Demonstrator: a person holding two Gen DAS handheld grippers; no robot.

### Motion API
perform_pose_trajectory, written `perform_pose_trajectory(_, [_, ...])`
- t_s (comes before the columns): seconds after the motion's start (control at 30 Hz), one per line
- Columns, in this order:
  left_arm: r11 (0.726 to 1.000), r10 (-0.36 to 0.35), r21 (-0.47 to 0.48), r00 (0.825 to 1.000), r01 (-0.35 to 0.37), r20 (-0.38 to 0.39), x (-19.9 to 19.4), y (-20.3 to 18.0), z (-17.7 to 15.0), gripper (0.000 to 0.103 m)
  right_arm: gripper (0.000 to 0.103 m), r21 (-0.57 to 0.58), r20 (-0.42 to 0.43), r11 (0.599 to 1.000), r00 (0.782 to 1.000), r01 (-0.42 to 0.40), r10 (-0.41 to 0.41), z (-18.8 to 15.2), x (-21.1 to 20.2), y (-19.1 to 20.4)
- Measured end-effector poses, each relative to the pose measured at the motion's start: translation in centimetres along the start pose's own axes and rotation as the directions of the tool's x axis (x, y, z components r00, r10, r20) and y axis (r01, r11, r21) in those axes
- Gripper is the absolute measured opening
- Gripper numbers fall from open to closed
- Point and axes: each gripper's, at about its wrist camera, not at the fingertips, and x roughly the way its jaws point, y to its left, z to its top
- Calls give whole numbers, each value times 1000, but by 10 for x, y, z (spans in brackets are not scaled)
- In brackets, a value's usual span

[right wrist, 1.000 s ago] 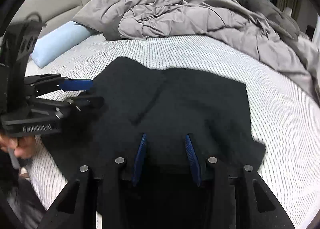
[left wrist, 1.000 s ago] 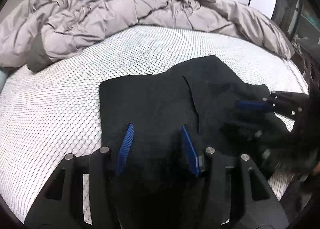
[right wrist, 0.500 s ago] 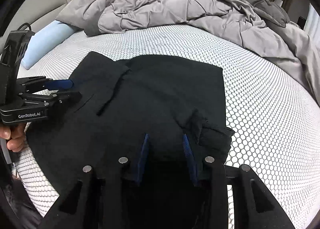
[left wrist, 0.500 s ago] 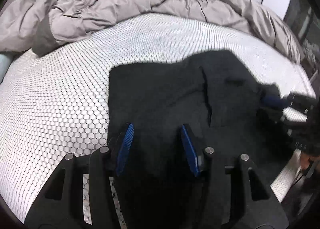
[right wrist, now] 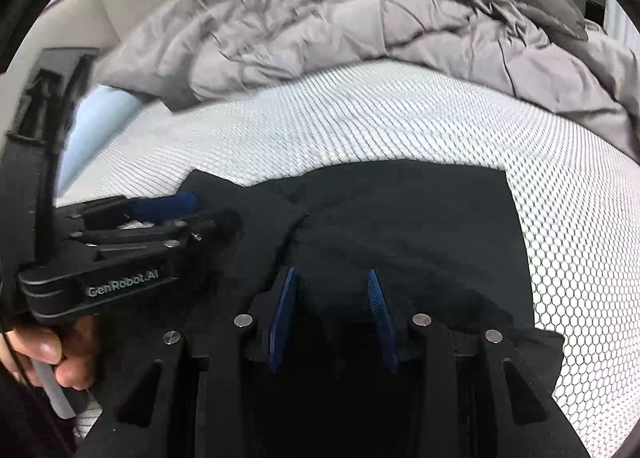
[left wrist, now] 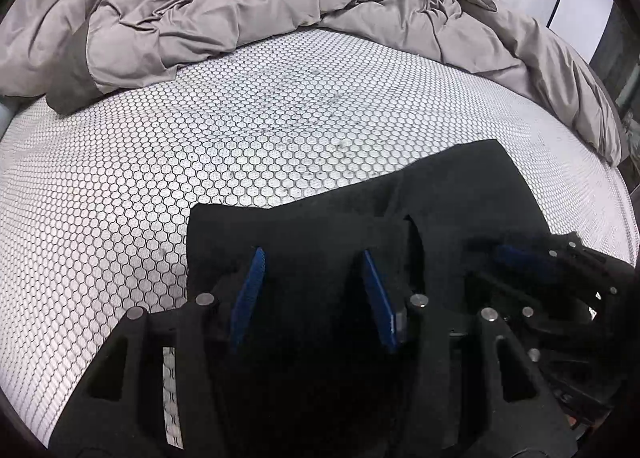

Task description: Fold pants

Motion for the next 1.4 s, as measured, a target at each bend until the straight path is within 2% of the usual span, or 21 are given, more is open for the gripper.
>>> perform_pose_trajectory(0.1, [1000, 2, -9, 1000, -2, 3, -1, 9, -2, 47, 38, -93, -10, 983, 987, 159, -160, -11, 0, -2])
perform_pose_trajectory(0.17, [999, 46, -9, 999, -46, 1, -5, 14, -6, 47, 37, -117, 1, 969, 975, 220, -221, -19, -9, -9])
perform_pose_trajectory(0.23, [996, 87, -11, 996, -87, 3, -16, 16, -9, 45, 37, -111, 4, 976, 982, 188, -189, -25, -17, -16])
perform_pose_trajectory(0.27, [997, 82, -8, 997, -82, 11, -28, 16, -12, 44, 37, -120, 13, 976, 983, 184, -184, -27, -21, -16])
perform_pose_trajectory(0.37, [998, 46, 31, 995, -49, 90, -63, 3, -24, 44, 38, -109, 45, 985, 991, 132, -128, -30, -43, -8])
perform_pose_trajectory(0.43, [994, 4, 107, 994, -16, 110, -71, -15, -34, 44, 40, -93, 63, 995, 997, 43, -38, -29, -52, 1])
perform_pose_trajectory(0.5, [985, -58, 168, 997, 49, 53, -57, -29, -46, 45, 40, -101, 60, 994, 997, -31, 37, -24, -49, 14])
perform_pose_trajectory(0.57, [984, -60, 167, 998, 61, -11, -35, -31, -54, 42, 40, -123, 23, 990, 997, -72, 75, -22, -32, 27])
perform_pose_trajectory(0.63, [983, -78, 168, 997, 77, -3, -31, -27, -56, 42, 39, -142, -33, 988, 998, -63, 59, -27, -13, 30])
perform_pose_trajectory(0.7, [980, -85, 179, 996, 84, -3, -36, -19, -57, 46, 39, -148, -27, 985, 996, -83, 80, -33, -12, 25])
perform_pose_trajectory(0.73, [983, -67, 173, 998, 66, 5, -39, -13, -61, 46, 39, -163, -29, 986, 999, -39, 35, -35, -16, 21])
perform_pose_trajectory(0.77, [985, -30, 169, 999, 27, 12, -41, -5, -64, 46, 39, -197, -17, 978, 997, 65, -70, -39, -21, 15])
perform_pose_trajectory(0.83, [989, -5, 145, 1000, 2, 26, -48, 9, -70, 46, 38, -228, 5, 958, 984, 177, -180, -48, -27, 0])
perform_pose_trajectory(0.9, [994, 13, 112, 999, -17, 39, -60, 17, -74, 45, 38, -177, 11, 980, 996, 88, -88, -53, -38, -15])
perform_pose_trajectory(0.93, [994, 10, 104, 999, -16, 52, -69, 18, -76, 45, 38, -163, 18, 983, 997, 82, -81, -54, -43, -15])
perform_pose_trajectory(0.97, [995, -19, 101, 997, 12, 73, -80, 20, -80, 45, 39, -151, 26, 985, 996, 83, -80, -53, -49, -13])
perform_pose_trajectory(1.03, [990, -90, 117, 990, 77, 107, -93, 15, -85, 45, 40, -130, 60, 991, 998, 15, -7, -52, -63, -3])
perform_pose_trajectory(1.1, [983, -108, 156, 990, 94, 86, -86, 2, -86, 45, 42, -137, 71, 987, 993, -83, 94, -47, -65, 13])
perform_pose_trajectory(1.17, [979, -75, 193, 997, 69, 23, -64, -6, -88, 46, 42, -147, 46, 982, 991, -120, 128, -46, -54, 29])
perform_pose_trajectory(1.3, [973, -66, 220, 998, 62, 9, -65, -2, -93, 46, 43, -202, -22, 976, 996, -86, 84, -57, -30, 36])
perform_pose_trajectory(1.4, [978, -51, 205, 999, 48, 11, -77, 20, -100, 46, 42, -215, -6, 974, 997, 69, -72, -67, -46, 13])
